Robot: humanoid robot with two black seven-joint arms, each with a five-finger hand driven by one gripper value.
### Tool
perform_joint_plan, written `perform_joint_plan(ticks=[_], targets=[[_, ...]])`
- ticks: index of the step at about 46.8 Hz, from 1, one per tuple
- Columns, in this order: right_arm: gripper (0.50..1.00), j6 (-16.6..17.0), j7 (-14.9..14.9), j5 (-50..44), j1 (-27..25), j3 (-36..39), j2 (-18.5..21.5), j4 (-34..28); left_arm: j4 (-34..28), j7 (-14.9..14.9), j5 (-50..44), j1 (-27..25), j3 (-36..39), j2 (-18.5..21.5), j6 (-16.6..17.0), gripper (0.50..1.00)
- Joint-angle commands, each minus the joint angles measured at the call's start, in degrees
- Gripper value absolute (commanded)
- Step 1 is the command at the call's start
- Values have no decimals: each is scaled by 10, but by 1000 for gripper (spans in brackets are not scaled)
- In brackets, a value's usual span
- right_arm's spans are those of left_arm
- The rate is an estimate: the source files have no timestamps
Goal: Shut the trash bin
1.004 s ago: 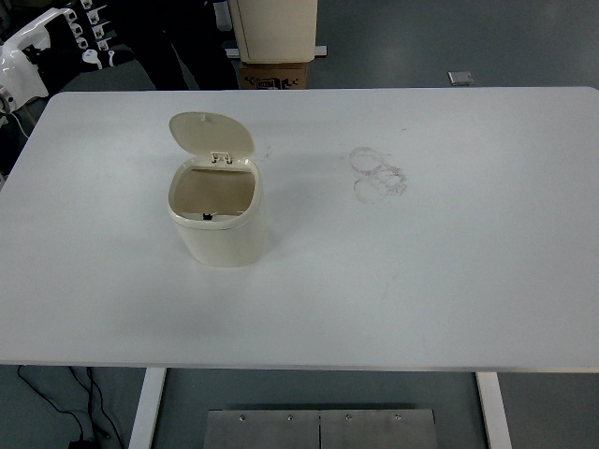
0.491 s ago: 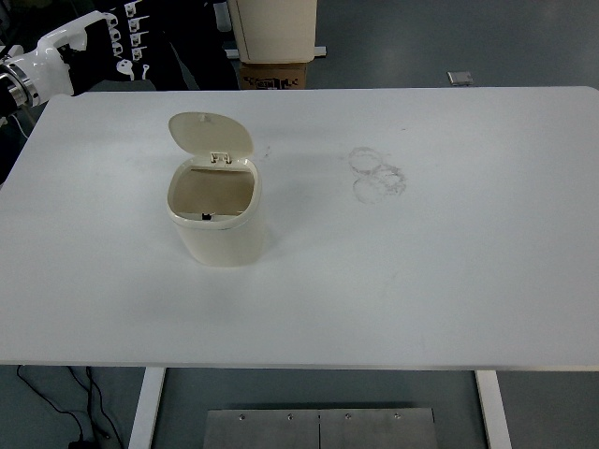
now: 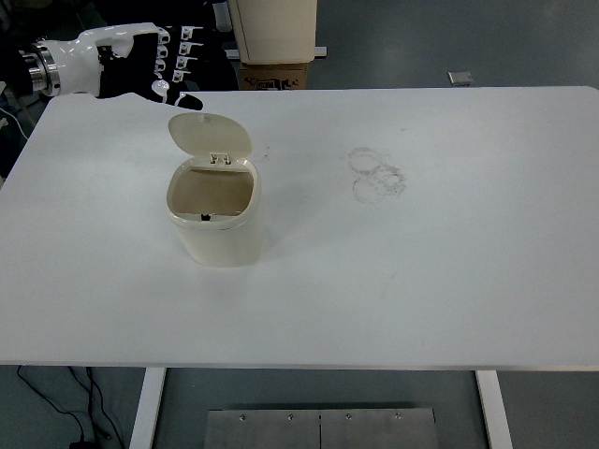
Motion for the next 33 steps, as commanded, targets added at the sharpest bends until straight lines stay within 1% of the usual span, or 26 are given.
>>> perform_joint_plan(ticks=[1,8,16,18,22,25,28,33], targets=[[991,0,0,0,0,0,0,0,-12,1,6,-27,30,-2,-5,1000],[991,0,0,-1,0,0,0,0,-33,3,39,-58,56,-6,-40,1000],[991,0,0,0,0,0,0,0,-65,7,77,-86,71,-7,-46,1000],[991,0,0,0,0,0,0,0,-76,18,79,-97,78,-8,-47,1000],[991,0,0,0,0,0,0,0,-96,54,79,-112,93,-8,-47,1000],[991,0,0,0,0,0,0,0,-106,75,80,-119,103,-8,-47,1000],[991,0,0,0,0,0,0,0,-109,88,80,-122,112,-10,-48,1000],[991,0,0,0,0,0,0,0,-110,97,81,-133,127,-17,-60,1000]])
